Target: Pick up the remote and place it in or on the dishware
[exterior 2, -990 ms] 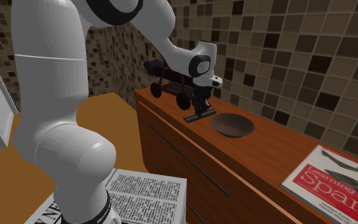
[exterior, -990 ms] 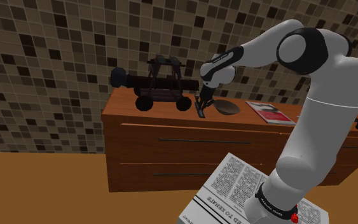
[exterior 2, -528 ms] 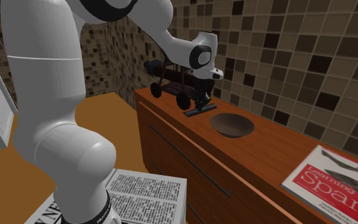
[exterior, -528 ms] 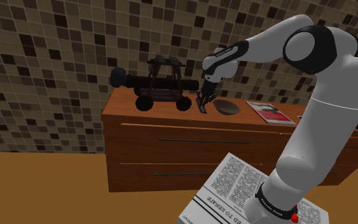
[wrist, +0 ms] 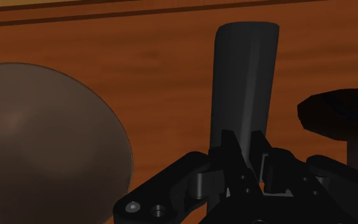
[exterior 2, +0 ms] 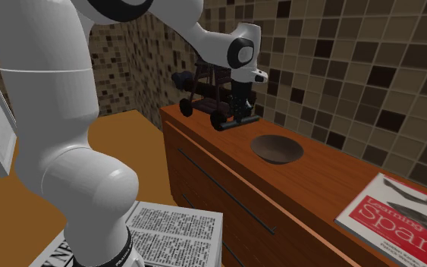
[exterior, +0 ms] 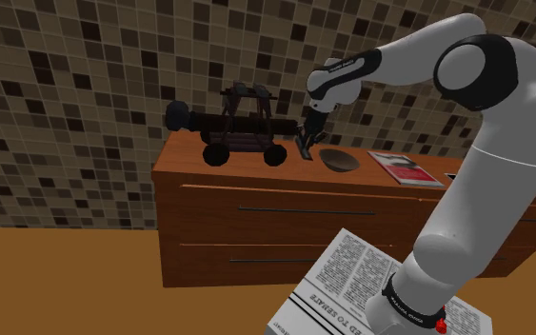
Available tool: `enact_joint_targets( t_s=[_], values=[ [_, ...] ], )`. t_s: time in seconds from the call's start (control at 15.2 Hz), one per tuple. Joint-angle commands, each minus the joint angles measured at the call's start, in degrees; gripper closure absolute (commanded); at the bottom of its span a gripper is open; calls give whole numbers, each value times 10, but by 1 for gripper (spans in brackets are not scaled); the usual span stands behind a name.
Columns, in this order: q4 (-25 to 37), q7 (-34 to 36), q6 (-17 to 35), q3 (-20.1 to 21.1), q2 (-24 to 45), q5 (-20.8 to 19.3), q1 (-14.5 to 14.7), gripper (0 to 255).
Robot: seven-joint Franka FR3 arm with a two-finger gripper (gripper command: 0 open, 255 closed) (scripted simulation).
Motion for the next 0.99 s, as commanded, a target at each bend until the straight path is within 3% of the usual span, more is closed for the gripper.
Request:
enact_joint_targets(
  t_s=[0.0, 0.33, 0.92],
  values=[
    [9, 2, -15, -1, -5, -3, 0, 255],
    [29, 7, -45, -1, -17, -8, 0, 255],
    [-1, -112, -43, -56, -34, -8, -62, 255]
  ],
)
